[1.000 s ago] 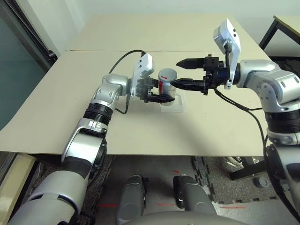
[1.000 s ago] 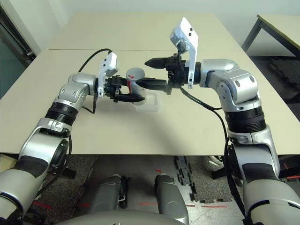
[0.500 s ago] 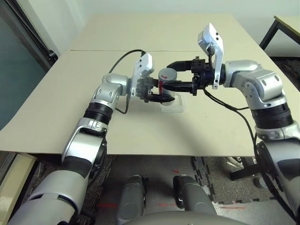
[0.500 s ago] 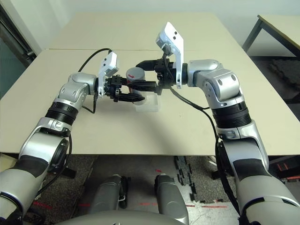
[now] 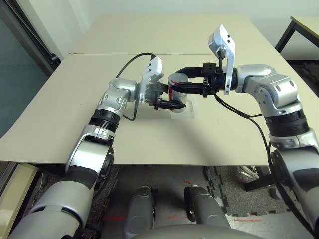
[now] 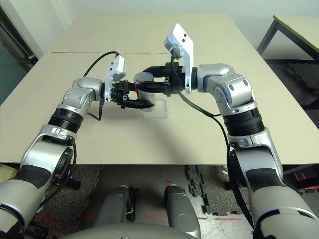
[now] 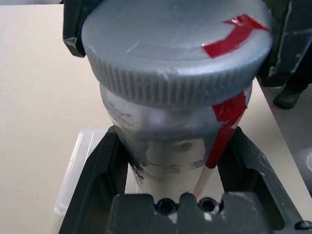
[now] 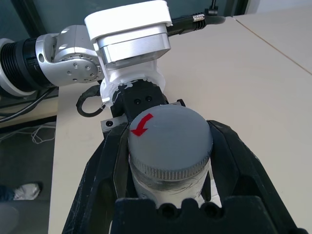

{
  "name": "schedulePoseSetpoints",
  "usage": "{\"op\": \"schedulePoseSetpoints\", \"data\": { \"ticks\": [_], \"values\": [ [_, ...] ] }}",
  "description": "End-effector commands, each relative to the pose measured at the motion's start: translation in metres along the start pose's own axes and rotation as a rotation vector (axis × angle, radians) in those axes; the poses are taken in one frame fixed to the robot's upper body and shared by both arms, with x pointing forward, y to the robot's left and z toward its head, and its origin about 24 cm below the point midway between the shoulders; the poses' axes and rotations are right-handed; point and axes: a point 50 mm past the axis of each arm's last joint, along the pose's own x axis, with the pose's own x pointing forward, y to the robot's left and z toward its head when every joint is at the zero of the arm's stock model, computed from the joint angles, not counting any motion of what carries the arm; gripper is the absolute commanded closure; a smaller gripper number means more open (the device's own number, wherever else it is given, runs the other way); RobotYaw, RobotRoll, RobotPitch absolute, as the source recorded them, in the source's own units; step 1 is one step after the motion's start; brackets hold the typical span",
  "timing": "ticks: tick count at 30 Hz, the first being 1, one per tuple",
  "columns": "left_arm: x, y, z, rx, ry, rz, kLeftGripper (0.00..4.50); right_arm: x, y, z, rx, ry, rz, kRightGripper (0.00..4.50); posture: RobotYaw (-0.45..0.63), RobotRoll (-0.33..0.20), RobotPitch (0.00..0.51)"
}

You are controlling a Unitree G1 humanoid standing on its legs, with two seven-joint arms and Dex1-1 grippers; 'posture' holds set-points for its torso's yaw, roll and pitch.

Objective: Pour the medicine from the bottle into the box.

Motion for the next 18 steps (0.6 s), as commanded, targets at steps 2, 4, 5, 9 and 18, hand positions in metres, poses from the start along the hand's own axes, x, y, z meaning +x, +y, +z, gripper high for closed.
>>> {"op": "schedulePoseSetpoints", "data": {
  "ticks": [2,4,5,9,18],
  "values": [
    [0.003,-0.002,-0.003,0.006,0.029,-0.017,1.7,-0.001,0.002,0.017,0.022,-0.051,0.003,1.93,-0.04,0.0,0.091],
    [0.003,-0.002,-0.004,0.006,0.028,-0.017,1.7,-0.001,0.002,0.019,0.049,-0.053,-0.003,1.93,-0.04,0.0,0.092],
    [0.003,-0.002,-0.004,0.006,0.027,-0.017,1.7,-0.001,0.002,0.019,0.06,-0.052,-0.006,1.93,-0.04,0.0,0.092],
    [0.003,-0.003,-0.004,0.005,0.027,-0.017,1.7,-0.001,0.001,0.021,0.084,-0.059,-0.014,1.93,-0.04,0.0,0.093],
    [0.003,-0.003,-0.004,0.006,0.029,-0.013,1.7,-0.007,-0.011,0.021,0.05,-0.064,-0.122,1.93,-0.04,0.0,0.092]
  ]
}}
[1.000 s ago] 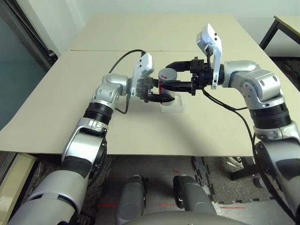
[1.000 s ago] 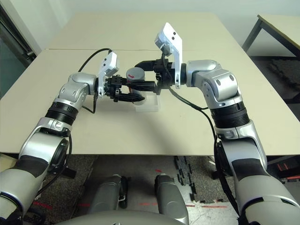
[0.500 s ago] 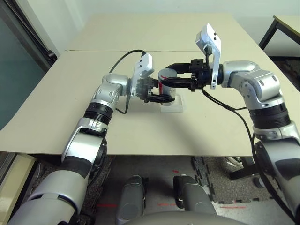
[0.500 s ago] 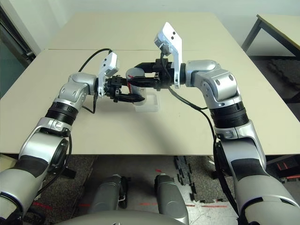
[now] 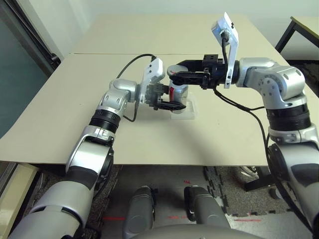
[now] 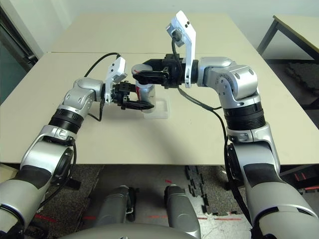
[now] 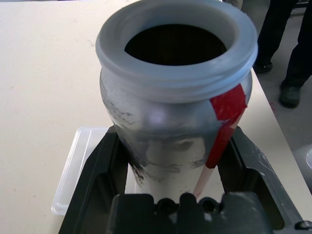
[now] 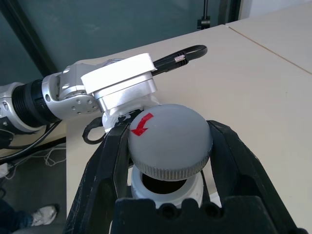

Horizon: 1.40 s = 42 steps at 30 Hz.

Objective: Pour the medicine from the bottle into the box.

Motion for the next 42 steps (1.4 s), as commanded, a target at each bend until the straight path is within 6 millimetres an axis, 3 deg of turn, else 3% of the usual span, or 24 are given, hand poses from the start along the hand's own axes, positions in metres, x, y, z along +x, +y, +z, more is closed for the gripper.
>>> {"op": "schedulePoseSetpoints", "data": {
  "ticks": [1,6,11,20,33,42],
  "values": [
    [0.001,-0.002,-0.003,0.005,0.018,-0.007,1.7,-0.006,-0.014,0.004,-0.047,-0.012,-0.13,1.93,-0.04,0.0,0.092],
    [-0.002,0.0,0.0,0.01,0.008,0.014,1.7,-0.017,-0.048,-0.002,-0.06,-0.051,-0.433,1.93,-0.03,0.0,0.092],
    [-0.005,0.001,0.001,0.016,0.002,0.038,1.7,-0.023,-0.062,-0.013,-0.039,-0.078,-0.576,1.93,-0.01,0.0,0.088],
    [-0.014,0.009,0.006,0.021,-0.038,0.138,1.7,-0.035,-0.074,-0.078,0.07,-0.08,-0.883,1.93,0.0,0.0,0.083],
    [-0.032,0.023,0.007,-0.007,-0.077,0.333,1.7,-0.057,-0.079,-0.144,0.143,-0.007,-1.075,1.93,0.01,0.0,0.074],
    [-0.058,0.038,-0.008,-0.052,-0.095,0.588,1.7,-0.059,-0.081,-0.157,0.158,0.008,-1.093,1.93,0.02,0.0,0.079]
  ]
}}
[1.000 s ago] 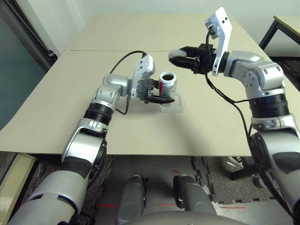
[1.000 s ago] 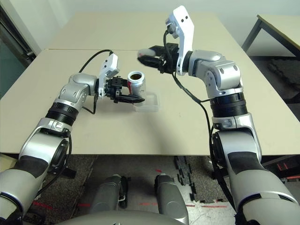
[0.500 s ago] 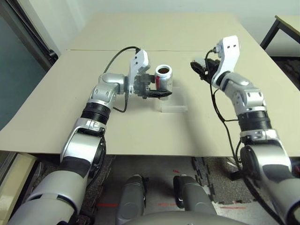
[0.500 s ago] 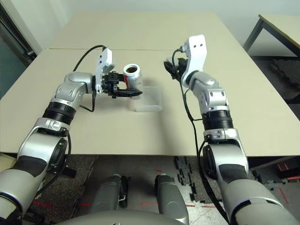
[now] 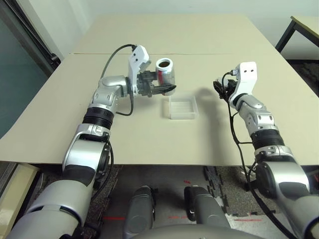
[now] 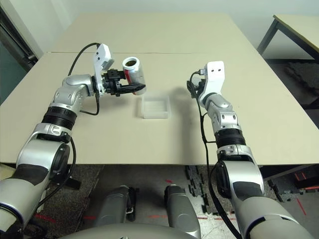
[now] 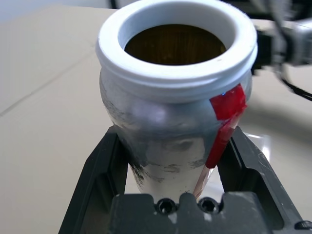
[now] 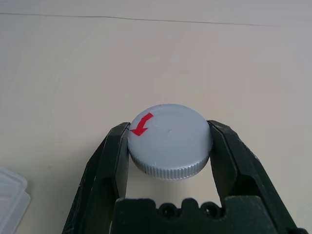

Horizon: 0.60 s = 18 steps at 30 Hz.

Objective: Pour the medicine from the bottle into the box.

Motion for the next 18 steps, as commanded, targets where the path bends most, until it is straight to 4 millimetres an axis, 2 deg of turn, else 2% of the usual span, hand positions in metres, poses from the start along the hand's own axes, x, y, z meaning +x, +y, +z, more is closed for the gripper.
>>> {"op": "schedulePoseSetpoints", "data": {
  "ticks": [1,12,18],
  "values": [
    [-0.007,0.012,-0.005,0.003,0.002,0.136,1.7,0.0,-0.004,-0.006,0.006,0.008,-0.016,1.93,0.02,0.0,0.08],
    [-0.02,0.032,-0.028,-0.015,-0.012,0.53,1.7,-0.001,-0.01,-0.015,-0.002,0.032,-0.033,1.93,0.02,0.0,0.081],
    [-0.024,0.035,-0.04,-0.053,0.0,0.656,1.7,0.0,-0.007,-0.017,0.001,0.04,-0.038,1.93,0.01,0.0,0.081]
  ]
}}
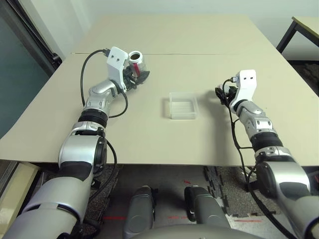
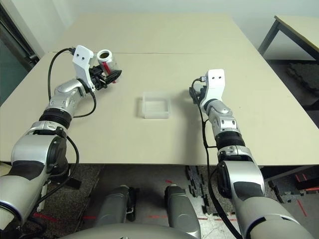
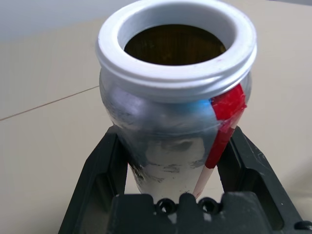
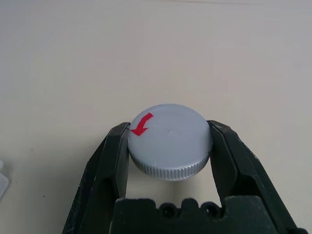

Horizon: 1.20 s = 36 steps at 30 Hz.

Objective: Pour the medicine from the bottle into the box.

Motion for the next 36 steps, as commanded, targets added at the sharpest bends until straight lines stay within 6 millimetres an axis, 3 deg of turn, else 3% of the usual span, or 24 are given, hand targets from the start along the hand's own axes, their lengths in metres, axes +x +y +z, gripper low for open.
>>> {"op": "schedulePoseSetpoints", "data": {
  "ticks": [1,6,16,23,30,36],
  "values": [
    [0.001,0.001,-0.001,-0.002,0.005,0.05,1.7,0.001,0.0,0.0,0.004,0.0,-0.016,1.93,0.01,0.0,0.081],
    [-0.001,0.006,-0.012,-0.044,0.044,0.158,1.7,0.003,0.001,-0.003,0.009,0.008,-0.041,1.93,0.0,0.0,0.078],
    [-0.004,0.01,-0.016,-0.055,0.056,0.208,1.7,0.006,0.007,-0.004,0.024,0.036,-0.033,1.93,0.0,0.0,0.079],
    [-0.005,0.013,-0.014,-0.053,0.051,0.217,1.7,0.007,0.009,-0.005,0.032,0.052,-0.021,0.04,0.0,0.0,0.077],
    [-0.006,0.014,-0.014,-0.052,0.051,0.22,1.7,0.006,0.009,-0.001,0.034,0.038,-0.015,0.0,0.0,0.0,0.077],
    [-0.006,0.018,-0.007,-0.029,0.04,0.207,1.7,-0.003,-0.002,0.027,0.012,-0.025,0.081,0.0,0.0,0.0,0.078]
  ]
}}
